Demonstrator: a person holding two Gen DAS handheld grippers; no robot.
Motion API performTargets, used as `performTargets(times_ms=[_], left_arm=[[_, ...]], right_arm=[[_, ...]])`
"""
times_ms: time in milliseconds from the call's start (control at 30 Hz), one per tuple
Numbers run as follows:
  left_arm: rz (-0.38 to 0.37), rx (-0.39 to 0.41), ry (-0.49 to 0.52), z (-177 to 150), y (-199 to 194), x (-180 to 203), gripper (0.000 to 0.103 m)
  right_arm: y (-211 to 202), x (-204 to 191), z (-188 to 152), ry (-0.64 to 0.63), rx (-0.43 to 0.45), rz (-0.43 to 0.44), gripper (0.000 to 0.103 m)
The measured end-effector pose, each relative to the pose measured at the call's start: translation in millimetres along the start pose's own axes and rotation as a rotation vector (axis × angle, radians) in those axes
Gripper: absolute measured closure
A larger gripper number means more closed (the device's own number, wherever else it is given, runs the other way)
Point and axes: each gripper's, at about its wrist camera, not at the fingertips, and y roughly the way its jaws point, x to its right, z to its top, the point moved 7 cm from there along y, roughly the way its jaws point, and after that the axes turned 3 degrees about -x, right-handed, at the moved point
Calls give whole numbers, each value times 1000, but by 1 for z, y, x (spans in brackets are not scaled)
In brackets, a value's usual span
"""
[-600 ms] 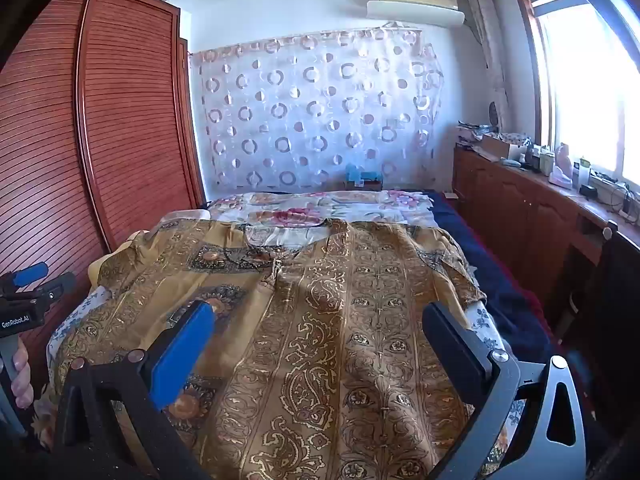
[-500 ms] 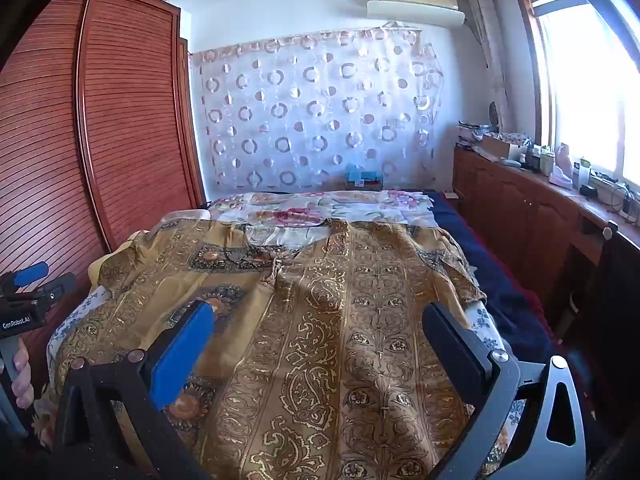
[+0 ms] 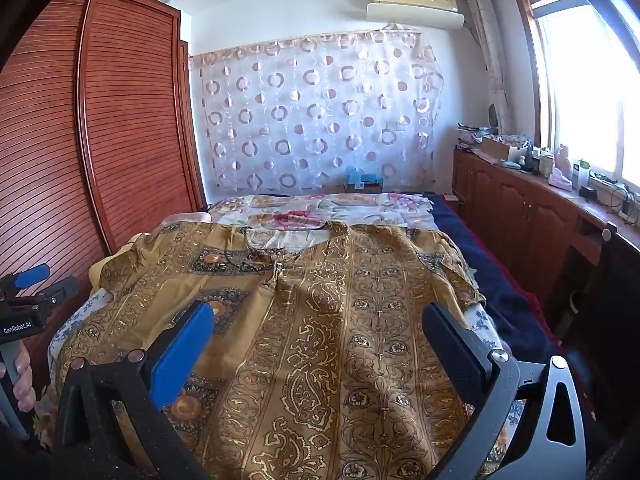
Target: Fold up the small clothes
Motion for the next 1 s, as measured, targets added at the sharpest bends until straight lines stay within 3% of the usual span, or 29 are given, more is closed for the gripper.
performTargets(times_ms=[1000], left_arm=[[1,4,3,2,-1,2,0]], right_arm=[[-2,-1,-1,-5,8,1,0]])
